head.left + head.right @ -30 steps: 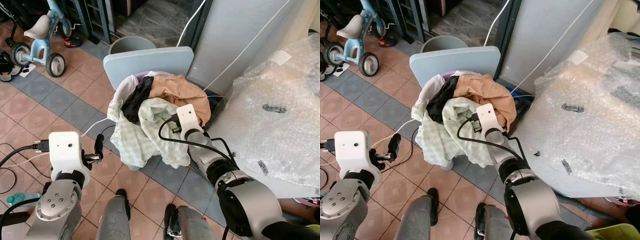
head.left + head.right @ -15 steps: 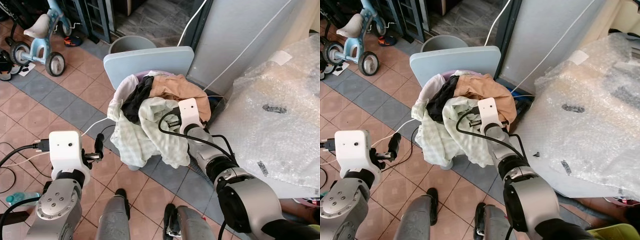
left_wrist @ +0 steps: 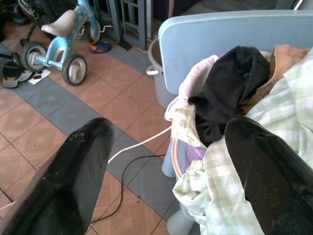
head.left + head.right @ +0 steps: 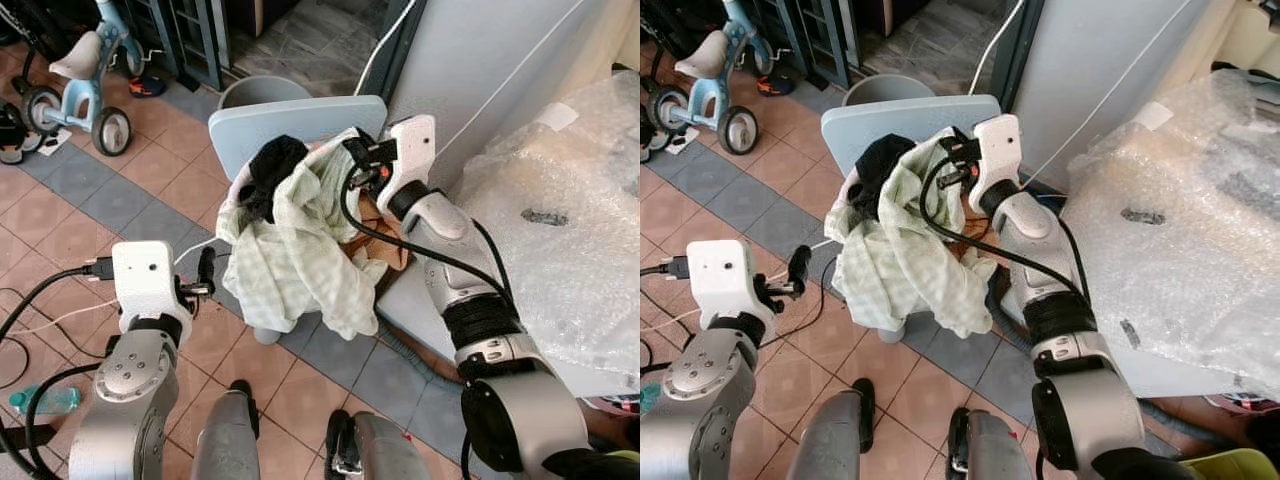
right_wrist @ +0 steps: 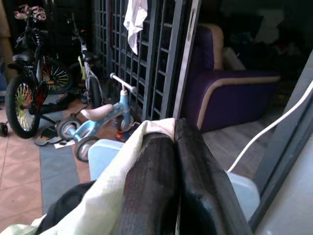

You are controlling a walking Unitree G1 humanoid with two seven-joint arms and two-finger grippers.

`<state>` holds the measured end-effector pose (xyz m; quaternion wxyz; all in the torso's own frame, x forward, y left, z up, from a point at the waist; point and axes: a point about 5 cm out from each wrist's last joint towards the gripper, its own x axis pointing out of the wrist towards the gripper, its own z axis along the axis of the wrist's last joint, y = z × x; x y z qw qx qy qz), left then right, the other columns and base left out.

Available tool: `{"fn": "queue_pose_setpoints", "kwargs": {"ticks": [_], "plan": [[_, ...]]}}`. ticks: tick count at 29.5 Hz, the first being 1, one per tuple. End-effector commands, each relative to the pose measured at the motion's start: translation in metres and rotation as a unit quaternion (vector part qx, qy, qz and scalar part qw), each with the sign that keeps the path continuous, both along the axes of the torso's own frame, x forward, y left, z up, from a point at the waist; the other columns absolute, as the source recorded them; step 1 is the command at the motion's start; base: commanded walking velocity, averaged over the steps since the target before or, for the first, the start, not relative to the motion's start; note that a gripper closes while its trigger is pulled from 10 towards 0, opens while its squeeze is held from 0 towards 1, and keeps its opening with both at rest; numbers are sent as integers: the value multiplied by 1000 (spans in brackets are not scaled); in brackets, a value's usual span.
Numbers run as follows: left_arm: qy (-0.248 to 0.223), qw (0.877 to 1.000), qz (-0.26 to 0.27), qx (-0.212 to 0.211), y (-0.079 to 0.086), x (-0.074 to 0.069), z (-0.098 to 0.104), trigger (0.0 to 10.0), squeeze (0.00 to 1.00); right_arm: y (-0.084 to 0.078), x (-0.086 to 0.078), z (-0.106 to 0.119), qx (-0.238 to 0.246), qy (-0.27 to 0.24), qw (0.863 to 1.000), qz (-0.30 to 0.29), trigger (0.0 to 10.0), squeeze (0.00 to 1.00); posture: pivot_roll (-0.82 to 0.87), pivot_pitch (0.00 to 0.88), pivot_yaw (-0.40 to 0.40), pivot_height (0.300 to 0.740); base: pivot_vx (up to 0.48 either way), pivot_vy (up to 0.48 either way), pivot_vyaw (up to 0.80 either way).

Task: Clothes washing

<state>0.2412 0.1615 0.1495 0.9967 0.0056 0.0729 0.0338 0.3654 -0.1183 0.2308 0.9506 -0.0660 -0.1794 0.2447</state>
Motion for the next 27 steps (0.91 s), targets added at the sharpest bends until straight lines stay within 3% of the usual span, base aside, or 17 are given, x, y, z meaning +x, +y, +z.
{"fn": "queue_pose_setpoints", "kwargs": {"ticks": [1,5,8,17,22,27], "plan": [[-3,1000,-9,2,-2,3,-2,10000,0,-8,-5,14,-20,-47,999,-17,0,0,109,73,-50,740,0,0,0],[-11,1000,-19,1,-6,12,-3,10000,0,-20,-10,29,-28,-59,998,-23,0,0,80,52,-50,740,0,0,0],[-16,1000,-16,-5,-8,16,-4,10000,0,-25,-15,33,-7,-56,997,-45,0,0,75,36,-53,740,0,0,0],[-30,999,-15,-7,-13,18,-5,10000,0,-31,-29,23,63,-22,992,-107,0,0,67,28,-49,740,0,0,0],[-40,999,-19,-12,-12,21,-4,10000,0,-41,-44,4,55,3,987,-152,0,0,49,26,-47,740,0,0,0],[-51,998,-26,-22,-13,24,-2,10000,0,-36,-51,-6,42,16,988,-150,39,0,38,29,-36,740,0,0,0]]}}
